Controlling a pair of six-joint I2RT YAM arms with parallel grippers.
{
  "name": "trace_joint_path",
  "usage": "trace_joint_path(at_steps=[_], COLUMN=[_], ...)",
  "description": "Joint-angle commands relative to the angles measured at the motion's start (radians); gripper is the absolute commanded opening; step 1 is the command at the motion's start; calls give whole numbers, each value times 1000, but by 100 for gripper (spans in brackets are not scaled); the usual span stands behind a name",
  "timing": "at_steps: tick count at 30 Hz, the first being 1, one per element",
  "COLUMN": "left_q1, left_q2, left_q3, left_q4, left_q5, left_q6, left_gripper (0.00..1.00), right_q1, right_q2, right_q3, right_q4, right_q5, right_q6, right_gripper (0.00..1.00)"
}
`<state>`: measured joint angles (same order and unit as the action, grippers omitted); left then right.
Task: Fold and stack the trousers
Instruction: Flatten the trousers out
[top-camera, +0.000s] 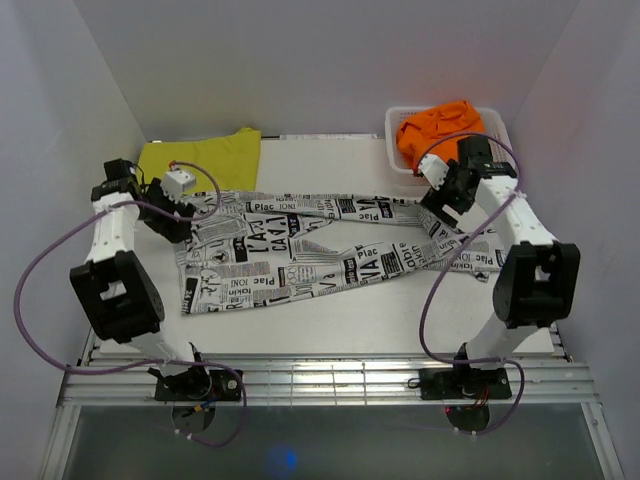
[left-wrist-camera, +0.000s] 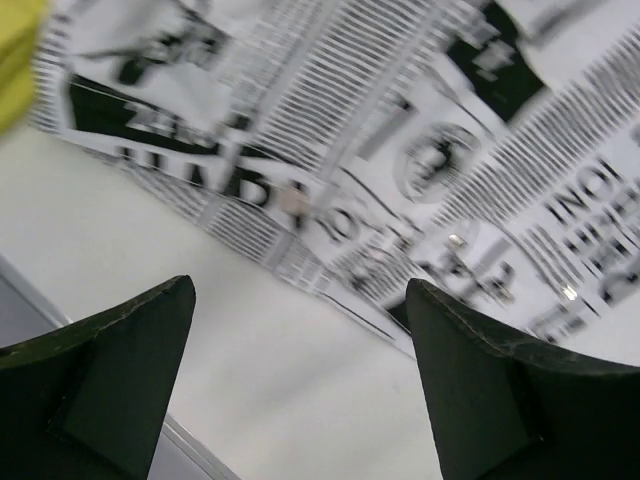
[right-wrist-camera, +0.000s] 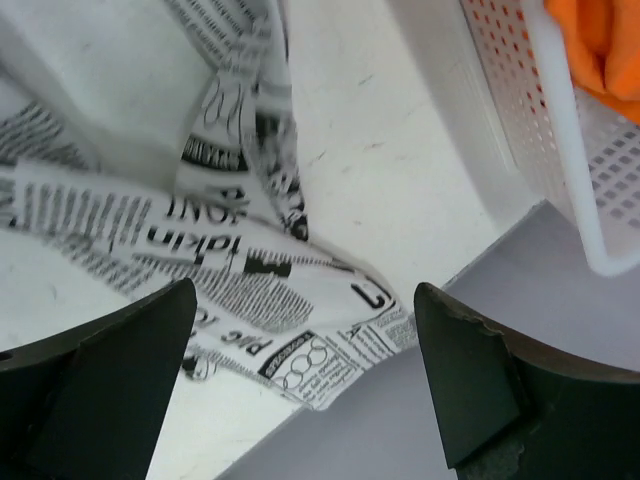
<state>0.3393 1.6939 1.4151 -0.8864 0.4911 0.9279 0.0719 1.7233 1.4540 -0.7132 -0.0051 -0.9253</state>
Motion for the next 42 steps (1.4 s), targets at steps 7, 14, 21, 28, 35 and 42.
trace_joint_path(at_steps=[7,14,21,28,35,42], left_q1=[-77,-170,-169,-25,84,84], left_q2=[-255,-296,-275,-284,-140,-65], left_q3=[-442,-668,-743,-553,-349,-347], left_q4=[-234,-33,142,24,4,35], left_q5=[40,-98,-243,-177,-126,-138], left_q6=[334,312,339,408,404,371], left_gripper=[90,88,44,0,0,0], right_q1=[-15,-14,-12,-55,-263,-308], right_q2=[-251,-258,-176,-280,-205,24], right_q3=[-237,-379,-342,-391,-259,-235], right_q4=[-223,-63,-32,-38,-106,-117], right_q5=[-64,-52,-75,-35,-125,-164], right_q6=[-302,-328,-282,-369,-457,-557], right_gripper=[94,93,93,90,77,70])
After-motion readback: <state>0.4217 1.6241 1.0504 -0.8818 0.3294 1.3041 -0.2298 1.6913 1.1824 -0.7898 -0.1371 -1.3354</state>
